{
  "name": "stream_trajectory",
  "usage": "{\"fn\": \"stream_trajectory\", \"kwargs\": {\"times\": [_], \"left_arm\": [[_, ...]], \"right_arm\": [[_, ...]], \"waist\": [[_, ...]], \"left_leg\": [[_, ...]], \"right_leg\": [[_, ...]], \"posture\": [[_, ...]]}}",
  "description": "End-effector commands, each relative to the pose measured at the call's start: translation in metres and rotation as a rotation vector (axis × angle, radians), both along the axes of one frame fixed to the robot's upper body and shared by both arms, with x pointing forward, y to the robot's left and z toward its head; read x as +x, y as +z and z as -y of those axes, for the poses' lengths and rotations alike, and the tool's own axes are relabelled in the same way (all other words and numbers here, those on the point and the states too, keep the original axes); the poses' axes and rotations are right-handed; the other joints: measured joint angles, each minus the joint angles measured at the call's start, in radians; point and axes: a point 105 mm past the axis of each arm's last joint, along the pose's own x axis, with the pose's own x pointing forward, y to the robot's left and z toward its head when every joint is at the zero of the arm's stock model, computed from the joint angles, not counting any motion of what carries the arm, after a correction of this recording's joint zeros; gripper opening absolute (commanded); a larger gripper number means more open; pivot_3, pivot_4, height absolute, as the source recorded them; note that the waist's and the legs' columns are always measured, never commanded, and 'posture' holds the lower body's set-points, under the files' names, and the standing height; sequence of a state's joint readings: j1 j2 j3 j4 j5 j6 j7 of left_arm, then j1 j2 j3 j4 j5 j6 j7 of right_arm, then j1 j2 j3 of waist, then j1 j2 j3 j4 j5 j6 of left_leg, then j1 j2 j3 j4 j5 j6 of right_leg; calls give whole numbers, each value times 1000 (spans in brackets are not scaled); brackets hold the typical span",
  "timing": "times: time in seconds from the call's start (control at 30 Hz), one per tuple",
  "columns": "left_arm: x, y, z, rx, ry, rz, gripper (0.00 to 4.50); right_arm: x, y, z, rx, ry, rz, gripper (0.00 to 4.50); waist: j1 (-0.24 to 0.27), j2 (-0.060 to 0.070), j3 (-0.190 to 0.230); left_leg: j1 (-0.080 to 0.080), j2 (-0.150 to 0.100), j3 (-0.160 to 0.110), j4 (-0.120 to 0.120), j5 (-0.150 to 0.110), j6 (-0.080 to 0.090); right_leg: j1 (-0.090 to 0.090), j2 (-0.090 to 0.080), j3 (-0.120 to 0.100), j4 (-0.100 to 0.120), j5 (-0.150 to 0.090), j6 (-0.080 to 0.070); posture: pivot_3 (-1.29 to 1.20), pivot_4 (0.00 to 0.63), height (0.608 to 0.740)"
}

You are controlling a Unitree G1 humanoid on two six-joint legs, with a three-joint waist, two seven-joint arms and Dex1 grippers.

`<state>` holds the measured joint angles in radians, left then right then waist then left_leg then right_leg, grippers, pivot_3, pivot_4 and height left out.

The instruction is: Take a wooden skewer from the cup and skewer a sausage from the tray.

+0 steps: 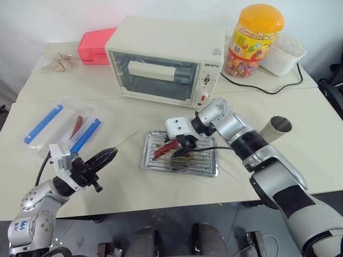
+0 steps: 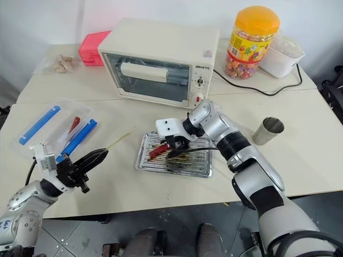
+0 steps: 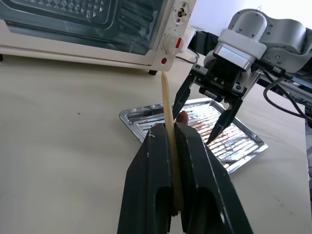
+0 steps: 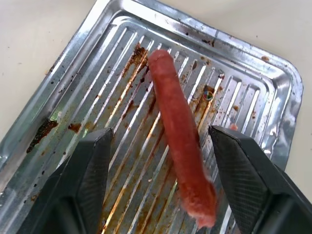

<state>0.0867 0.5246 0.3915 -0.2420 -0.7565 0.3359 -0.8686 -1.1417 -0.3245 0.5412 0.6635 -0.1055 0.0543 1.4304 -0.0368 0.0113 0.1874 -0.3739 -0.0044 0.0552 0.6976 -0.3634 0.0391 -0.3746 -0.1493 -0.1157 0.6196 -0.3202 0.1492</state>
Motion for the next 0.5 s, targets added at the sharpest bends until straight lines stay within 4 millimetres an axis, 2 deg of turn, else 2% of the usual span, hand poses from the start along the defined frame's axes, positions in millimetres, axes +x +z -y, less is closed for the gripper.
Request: {"fn": "stream_trajectory", "kwargs": {"times": [0.03, 0.13, 0.5], "left_arm": [[-2, 5, 1, 10, -10, 32, 0], [-1, 6, 1, 15, -18, 32, 0], [1, 6, 4, 14, -35, 36, 0]], "right_arm": [[-3, 11, -2, 19, 14, 28, 2020], [-2, 11, 0, 17, 4, 30, 1098], [-1, 9, 2, 26, 13, 74, 1098]], "waist": [[0, 0, 0], [1, 0, 0], [1, 0, 0]], "left_leg": [[0, 0, 0, 0, 0, 0], [0, 0, 0, 0, 0, 0], [0, 0, 0, 0, 0, 0]], "right_leg": [[0, 0, 0, 0, 0, 0], [0, 0, 0, 0, 0, 0], [0, 0, 0, 0, 0, 0]], "posture": [[0, 150, 740], [0, 150, 740], [0, 150, 740]]}}
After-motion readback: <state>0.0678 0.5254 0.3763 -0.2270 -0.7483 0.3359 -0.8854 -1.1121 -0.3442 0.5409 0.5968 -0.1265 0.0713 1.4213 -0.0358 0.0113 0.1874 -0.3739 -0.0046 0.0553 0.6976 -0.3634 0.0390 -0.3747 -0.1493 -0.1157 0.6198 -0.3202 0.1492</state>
